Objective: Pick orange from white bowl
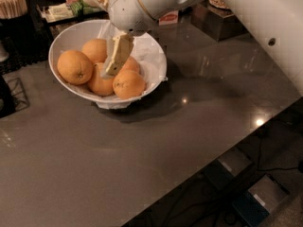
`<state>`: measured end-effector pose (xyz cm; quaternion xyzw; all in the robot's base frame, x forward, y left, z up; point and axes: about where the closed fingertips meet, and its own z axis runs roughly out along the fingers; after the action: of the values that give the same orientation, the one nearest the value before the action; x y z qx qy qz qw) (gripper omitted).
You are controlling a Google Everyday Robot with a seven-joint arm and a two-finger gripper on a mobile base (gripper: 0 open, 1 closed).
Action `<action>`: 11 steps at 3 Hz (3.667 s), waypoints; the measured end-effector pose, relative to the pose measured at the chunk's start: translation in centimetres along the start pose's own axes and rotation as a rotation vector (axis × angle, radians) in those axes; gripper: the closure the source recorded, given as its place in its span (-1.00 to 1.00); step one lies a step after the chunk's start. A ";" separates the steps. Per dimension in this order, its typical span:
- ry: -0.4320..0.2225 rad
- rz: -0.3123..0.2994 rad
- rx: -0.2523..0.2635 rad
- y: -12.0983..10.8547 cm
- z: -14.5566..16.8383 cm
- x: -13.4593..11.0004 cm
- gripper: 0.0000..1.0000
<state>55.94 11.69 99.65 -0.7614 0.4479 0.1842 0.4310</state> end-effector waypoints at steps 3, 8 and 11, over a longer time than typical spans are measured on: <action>0.023 0.033 -0.054 0.2 2.9 1.6 -1.00; -0.019 0.055 -0.111 0.2 6.5 2.4 -1.00; -0.013 0.061 -0.137 0.5 6.5 2.6 -0.56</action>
Offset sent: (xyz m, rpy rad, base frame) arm 0.0064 0.0000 -0.0205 -0.0110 0.0307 -0.0343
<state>57.57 15.53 94.05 -0.7740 0.4542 0.2324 0.3749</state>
